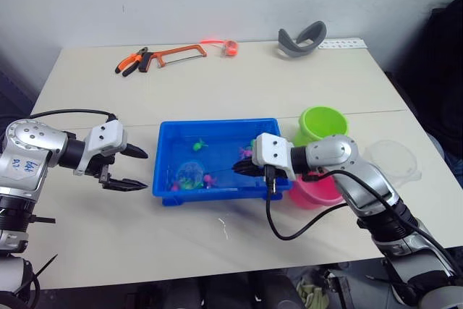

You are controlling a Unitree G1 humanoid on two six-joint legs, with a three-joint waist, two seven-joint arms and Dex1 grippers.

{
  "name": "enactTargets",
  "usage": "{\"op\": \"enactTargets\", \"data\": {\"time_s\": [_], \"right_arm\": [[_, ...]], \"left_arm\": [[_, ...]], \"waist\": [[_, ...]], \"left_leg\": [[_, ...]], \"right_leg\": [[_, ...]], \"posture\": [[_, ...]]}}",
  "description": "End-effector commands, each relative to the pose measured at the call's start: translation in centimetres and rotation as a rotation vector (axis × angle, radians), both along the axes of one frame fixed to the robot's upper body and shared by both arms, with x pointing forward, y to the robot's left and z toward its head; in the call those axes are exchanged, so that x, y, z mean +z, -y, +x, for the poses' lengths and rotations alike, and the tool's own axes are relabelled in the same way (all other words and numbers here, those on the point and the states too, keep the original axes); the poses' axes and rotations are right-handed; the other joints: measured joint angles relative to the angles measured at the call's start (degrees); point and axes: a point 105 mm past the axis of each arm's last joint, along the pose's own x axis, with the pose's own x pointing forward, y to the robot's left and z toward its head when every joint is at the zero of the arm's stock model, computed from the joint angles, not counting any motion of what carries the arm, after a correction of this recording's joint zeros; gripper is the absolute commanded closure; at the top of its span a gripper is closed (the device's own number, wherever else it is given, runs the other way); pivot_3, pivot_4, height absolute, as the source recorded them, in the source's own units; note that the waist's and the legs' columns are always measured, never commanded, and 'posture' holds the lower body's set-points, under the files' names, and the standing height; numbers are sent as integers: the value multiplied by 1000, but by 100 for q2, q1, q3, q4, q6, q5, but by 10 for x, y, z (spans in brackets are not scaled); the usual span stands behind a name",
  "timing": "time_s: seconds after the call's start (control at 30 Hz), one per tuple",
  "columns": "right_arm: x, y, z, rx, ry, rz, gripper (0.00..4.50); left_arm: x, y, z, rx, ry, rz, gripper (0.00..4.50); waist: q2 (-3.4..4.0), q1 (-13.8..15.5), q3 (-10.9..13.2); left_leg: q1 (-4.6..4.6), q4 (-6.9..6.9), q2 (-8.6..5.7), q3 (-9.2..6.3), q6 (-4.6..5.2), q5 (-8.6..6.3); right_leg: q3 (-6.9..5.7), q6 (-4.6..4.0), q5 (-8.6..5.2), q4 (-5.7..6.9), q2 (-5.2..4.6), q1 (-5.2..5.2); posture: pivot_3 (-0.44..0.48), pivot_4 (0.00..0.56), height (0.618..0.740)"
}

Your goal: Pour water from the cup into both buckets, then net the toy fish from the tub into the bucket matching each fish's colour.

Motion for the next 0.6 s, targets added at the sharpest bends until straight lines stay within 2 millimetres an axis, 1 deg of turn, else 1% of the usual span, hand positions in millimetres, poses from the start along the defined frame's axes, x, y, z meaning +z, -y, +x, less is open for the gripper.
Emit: {"op": "enactTargets", "data": {"time_s": [0.03, 0.2, 0.37, 0.6], "right_arm": [[2, -1, 1, 19, 40, -11, 4500], [3, 7, 7, -2, 60, -33, 4500], [5, 18, 4, -13, 40, -41, 4500], [4, 19, 4, -19, 32, -36, 4500]], "left_arm": [[7, -4, -1, -1, 19, 25, 31], [7, -6, -3, 4, 19, 25, 31], [7, -5, -4, 5, 17, 26, 31], [8, -4, -1, 3, 24, 27, 31]], "waist": [[0, 2, 0], [0, 2, 0], [0, 2, 0], [0, 0, 0]], "left_leg": [[0, 1, 0, 0, 0, 0], [0, 2, -1, 0, 0, 0], [0, 1, -1, 0, 0, 0], [0, 0, 0, 0, 0, 0]], "right_leg": [[0, 0, 0, 0, 0, 0], [0, 0, 0, 1, -2, 0], [0, 0, 0, 1, -1, 1], [0, 0, 0, 1, -1, 1]], "posture": [[0, 150, 740], [0, 150, 740], [0, 150, 740], [0, 150, 740]]}}
